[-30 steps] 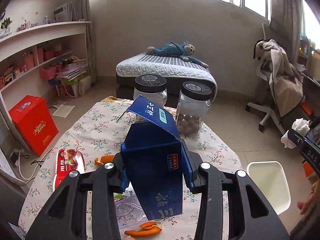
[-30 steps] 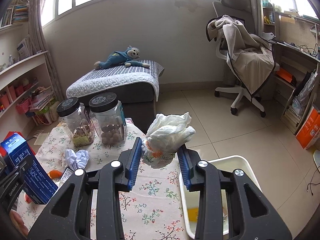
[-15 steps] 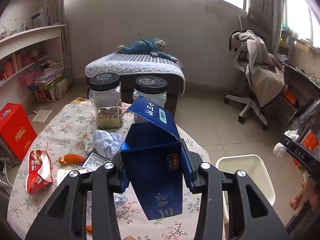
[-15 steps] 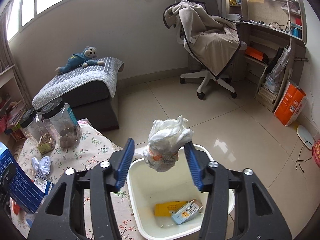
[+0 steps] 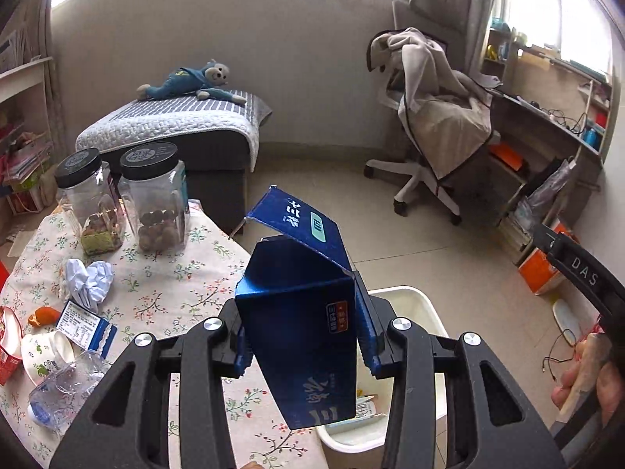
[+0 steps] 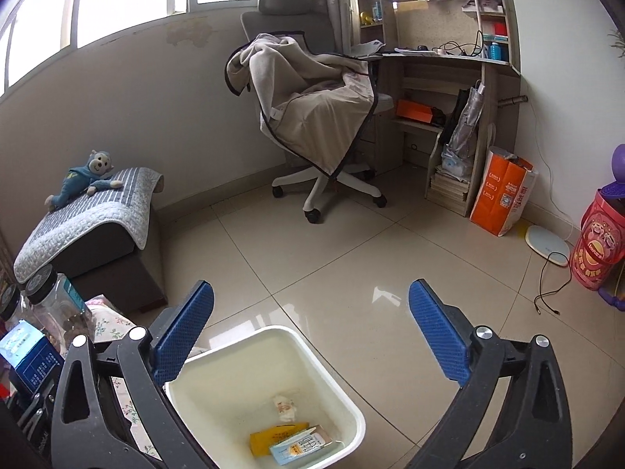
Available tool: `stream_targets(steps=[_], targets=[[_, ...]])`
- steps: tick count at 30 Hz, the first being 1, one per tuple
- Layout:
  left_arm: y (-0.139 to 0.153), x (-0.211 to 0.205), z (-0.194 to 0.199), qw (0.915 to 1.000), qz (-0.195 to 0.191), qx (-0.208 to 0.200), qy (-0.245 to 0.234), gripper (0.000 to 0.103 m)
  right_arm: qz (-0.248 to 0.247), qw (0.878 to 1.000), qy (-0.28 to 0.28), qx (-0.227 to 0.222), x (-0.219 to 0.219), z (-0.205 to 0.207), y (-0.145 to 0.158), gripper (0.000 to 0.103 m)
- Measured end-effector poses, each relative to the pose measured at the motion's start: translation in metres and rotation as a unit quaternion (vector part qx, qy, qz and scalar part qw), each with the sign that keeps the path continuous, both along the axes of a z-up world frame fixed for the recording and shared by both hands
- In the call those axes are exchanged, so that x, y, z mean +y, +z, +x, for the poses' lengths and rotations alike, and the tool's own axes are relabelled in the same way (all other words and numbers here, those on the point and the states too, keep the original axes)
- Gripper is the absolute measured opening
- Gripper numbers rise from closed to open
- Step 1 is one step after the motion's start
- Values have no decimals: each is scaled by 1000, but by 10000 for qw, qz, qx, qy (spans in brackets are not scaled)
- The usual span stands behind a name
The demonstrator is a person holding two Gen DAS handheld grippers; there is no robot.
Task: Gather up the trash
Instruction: 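Carry the blue tissue pack over the bin and release it with the left tool, then grasp the red noodle cup with the left tool while the right tool grasps the plastic bottle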
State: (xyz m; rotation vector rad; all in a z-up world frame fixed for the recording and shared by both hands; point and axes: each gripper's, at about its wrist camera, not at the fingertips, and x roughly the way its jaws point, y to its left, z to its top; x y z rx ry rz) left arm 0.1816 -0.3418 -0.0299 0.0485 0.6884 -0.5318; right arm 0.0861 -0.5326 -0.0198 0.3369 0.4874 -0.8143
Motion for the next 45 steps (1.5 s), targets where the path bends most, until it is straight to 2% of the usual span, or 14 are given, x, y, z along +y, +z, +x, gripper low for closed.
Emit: stream_targets(steps=[10, 14, 18, 23, 31, 45], targets=[[-12, -60, -11, 9982, 130, 201, -557, 44, 71, 9991, -305, 279, -34, -13, -16, 96], [-11, -65, -18, 9980, 257, 88, -578, 68, -76, 9988, -291, 386, -32, -14, -16, 96], [-6, -56, -21, 9978, 510, -270, -314, 73, -244, 9985, -216, 442, -23, -13, -14, 96], [5, -29, -21, 9958, 615, -663, 114, 80, -517, 9974, 30, 498, -1, -7, -9, 96], [12, 23, -11, 9910, 812, -879, 604, 87, -849, 9933, 570, 537, 45, 10, 0, 96], [8, 147, 28, 9807, 882, -579, 1648, 88, -1138, 9741, 1844, 647, 171, 69, 3, 96]])
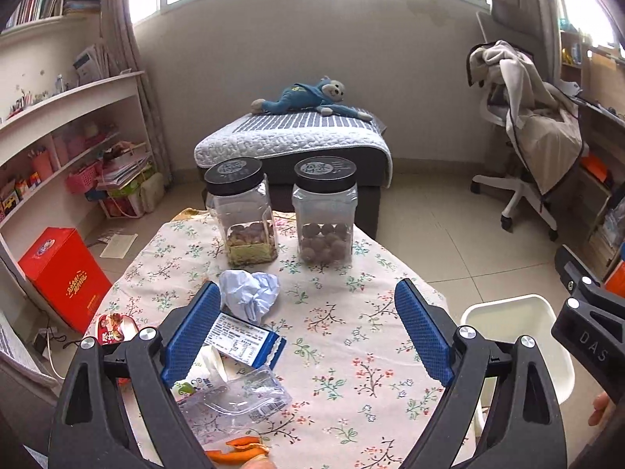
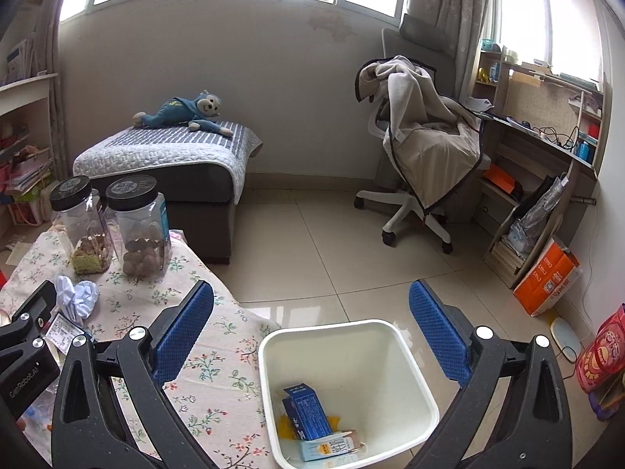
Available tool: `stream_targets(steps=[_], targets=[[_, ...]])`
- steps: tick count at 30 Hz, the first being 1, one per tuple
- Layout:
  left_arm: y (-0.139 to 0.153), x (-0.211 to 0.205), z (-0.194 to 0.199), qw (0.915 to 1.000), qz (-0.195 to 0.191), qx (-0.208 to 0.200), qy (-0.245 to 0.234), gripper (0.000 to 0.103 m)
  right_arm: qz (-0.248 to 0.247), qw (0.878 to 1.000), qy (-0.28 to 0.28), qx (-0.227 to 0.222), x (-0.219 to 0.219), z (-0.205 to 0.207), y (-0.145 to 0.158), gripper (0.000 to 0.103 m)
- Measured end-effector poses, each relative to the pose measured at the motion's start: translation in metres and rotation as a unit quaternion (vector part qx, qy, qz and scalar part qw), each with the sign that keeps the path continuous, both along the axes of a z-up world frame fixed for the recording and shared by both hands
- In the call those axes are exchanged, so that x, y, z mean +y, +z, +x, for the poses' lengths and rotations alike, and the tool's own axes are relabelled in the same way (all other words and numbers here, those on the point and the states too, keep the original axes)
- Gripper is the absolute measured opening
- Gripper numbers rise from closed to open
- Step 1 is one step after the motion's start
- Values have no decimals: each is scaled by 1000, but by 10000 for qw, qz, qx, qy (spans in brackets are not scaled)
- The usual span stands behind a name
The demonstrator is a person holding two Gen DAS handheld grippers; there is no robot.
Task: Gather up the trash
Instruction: 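Grasp the red noodle cup with the left tool while the right tool grasps the plastic bottle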
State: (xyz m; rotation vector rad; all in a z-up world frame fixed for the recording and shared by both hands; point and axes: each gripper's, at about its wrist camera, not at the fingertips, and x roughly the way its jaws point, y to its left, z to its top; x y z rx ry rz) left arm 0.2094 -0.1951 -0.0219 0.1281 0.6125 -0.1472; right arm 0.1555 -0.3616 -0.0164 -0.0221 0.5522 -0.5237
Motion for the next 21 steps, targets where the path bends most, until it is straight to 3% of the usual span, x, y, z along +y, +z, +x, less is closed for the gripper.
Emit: stream_targets(steps=[6, 10, 14, 17, 19, 21], targets=[[-3, 55, 12, 9988, 86, 79, 465, 89, -15, 9989, 468, 60, 56, 25, -5, 96], [-13, 102, 28, 9941, 294, 410, 962, 93, 274, 9964, 791, 143, 87, 45, -9, 96], [-37, 157, 52, 9816, 568, 1046, 1495, 93, 338, 9924, 1120, 370, 123, 63, -24, 96], [-62, 194, 70, 9698, 687, 1671, 1639, 93, 305, 9887, 1358, 555, 146, 73, -35, 96], [-75, 220, 78, 9607, 477, 2050, 1810, 93, 290, 9863, 1471, 682, 157, 80, -41, 96], [-83, 247, 85, 9512, -97, 2438, 1887, 93, 333, 9840, 1555, 806, 163, 85, -47, 96]])
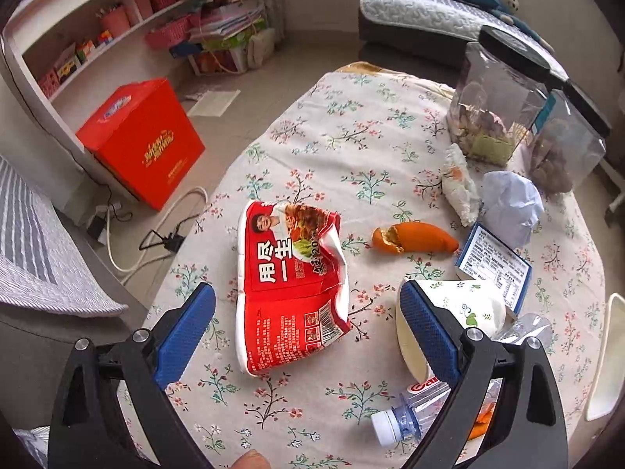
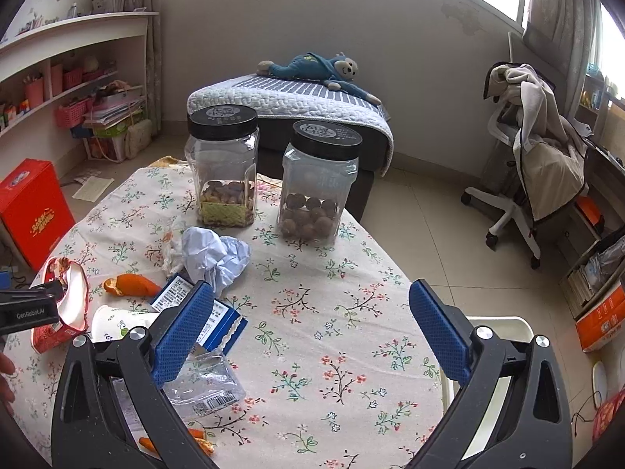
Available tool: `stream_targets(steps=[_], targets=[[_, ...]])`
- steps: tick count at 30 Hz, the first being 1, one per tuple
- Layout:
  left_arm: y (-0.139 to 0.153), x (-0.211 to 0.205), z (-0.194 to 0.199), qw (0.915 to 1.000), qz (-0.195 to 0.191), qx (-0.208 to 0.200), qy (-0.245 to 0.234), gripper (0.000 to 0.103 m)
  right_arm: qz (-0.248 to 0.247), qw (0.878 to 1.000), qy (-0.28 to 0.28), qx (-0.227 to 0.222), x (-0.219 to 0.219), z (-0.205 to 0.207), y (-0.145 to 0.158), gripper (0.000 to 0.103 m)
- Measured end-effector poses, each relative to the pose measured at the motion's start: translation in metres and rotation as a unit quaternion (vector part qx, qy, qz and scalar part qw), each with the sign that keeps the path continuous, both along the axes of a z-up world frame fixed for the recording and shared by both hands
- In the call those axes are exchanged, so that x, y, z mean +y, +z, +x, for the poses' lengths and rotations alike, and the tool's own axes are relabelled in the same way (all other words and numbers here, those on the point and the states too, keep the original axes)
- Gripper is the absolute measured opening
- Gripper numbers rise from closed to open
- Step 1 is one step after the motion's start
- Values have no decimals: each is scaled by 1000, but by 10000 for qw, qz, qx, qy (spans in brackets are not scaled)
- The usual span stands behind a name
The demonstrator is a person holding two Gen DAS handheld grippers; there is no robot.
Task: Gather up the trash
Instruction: 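Grasp the red noodle cup with the left tool while the right tool grasps the plastic bottle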
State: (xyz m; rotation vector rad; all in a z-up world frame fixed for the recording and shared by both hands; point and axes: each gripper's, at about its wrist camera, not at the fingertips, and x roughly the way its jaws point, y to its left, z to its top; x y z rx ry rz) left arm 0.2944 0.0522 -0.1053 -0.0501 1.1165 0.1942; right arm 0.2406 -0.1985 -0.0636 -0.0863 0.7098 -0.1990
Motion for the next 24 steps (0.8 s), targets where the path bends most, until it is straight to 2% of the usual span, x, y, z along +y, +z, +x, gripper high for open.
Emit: stream_targets(steps=[2, 3, 6, 10, 16, 18, 19, 21, 23, 24], targets=[[-5, 17, 4, 9986, -494, 173, 122, 93, 62, 9999, 57, 142, 4, 5, -6, 96], [-8, 22, 6, 9981, -568, 236, 92, 93, 102, 9997, 69, 217, 5, 8, -9, 96], [-19, 27, 14, 9975, -559, 427, -103, 96, 319, 9984, 72, 456, 5, 17, -18, 96], [-43, 30, 26, 9940, -720, 817, -130, 96, 604, 9952, 112, 759, 5, 25, -30, 96], [-62, 31, 36, 9899, -852, 1127, -89, 96, 561, 9919, 331, 1091, 13, 30, -43, 96], [-58, 30, 35, 9909, -830, 1056, -107, 94, 609, 9888, 483, 1271, 18, 31, -49, 96], [-54, 30, 33, 9916, -817, 991, -127, 84, 674, 9864, 566, 1386, 21, 31, -52, 96], [-45, 30, 31, 9924, -851, 867, -185, 84, 902, 9800, 674, 1639, 25, 32, -59, 96], [-33, 29, 27, 9938, -836, 686, -244, 83, 1410, 9671, 673, 2009, 24, 33, -71, 96], [-27, 28, 24, 9945, -828, 579, -283, 83, 1804, 9566, 593, 2213, 21, 33, -79, 96]])
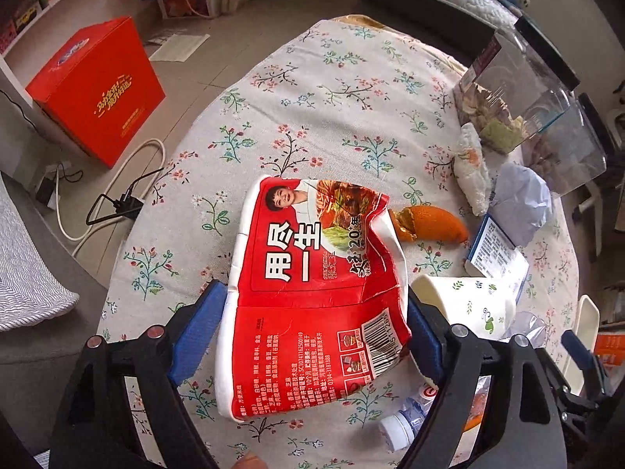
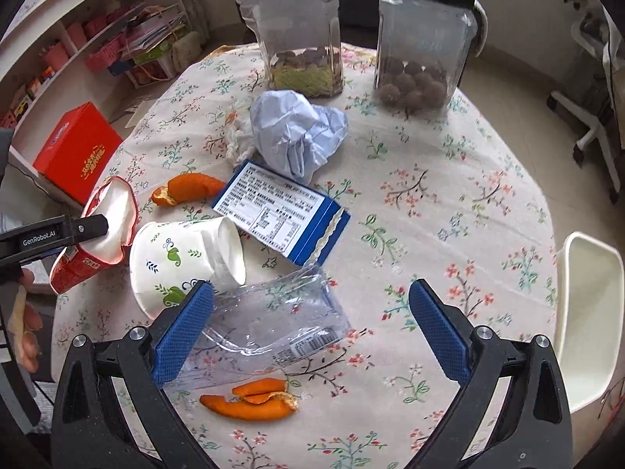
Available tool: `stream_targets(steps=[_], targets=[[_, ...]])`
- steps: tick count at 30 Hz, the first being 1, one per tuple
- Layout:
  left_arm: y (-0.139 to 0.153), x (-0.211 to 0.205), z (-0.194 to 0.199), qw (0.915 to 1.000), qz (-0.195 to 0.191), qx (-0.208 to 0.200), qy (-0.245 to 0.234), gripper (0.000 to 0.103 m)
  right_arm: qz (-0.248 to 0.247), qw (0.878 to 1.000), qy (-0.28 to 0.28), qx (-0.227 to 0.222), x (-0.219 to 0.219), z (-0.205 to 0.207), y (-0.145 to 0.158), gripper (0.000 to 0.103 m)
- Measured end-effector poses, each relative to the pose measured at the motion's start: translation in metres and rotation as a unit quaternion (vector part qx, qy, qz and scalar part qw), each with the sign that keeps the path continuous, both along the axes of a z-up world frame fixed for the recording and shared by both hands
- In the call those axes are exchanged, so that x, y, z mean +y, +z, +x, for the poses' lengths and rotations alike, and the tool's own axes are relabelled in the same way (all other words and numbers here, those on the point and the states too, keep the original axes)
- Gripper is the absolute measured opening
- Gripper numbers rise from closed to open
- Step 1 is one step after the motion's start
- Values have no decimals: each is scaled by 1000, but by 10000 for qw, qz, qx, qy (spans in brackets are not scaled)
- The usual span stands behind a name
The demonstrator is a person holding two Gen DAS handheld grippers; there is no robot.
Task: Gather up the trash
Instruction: 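Grasp the red noodle cup with the left tool while the right tool grasps the plastic bottle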
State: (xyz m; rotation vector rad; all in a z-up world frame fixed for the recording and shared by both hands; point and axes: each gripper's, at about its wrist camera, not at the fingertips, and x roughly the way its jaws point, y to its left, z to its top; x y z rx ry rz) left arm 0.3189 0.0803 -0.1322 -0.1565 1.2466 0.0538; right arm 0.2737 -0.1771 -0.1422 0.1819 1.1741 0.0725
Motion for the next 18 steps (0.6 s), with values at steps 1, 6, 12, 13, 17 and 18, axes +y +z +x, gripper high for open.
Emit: stream_targets(steps=[1, 6, 12, 13, 17, 18], targets=[[7, -1, -3, 9999, -3, -109, -28, 83, 413, 9986, -171, 276, -4, 0, -9, 96], [32, -10, -15, 9982, 26, -551, -242, 83, 1996, 9689, -977, 1088, -12, -4, -56, 97], [41, -17, -21, 9959, 45, -805, -398, 83, 1760, 9806, -722, 483, 9, -1, -41, 70], [42, -16, -21, 9956, 46, -853, -393, 83, 1731, 9816, -675, 428, 12, -2, -39, 68], [51, -11, -23, 9939, -46, -1074, -265, 83, 1581, 9861, -499, 93, 18, -3, -20, 61], [55, -11, -24, 9931, -71, -1148, -251, 83, 1569, 9866, -459, -19, 18, -3, -13, 60]])
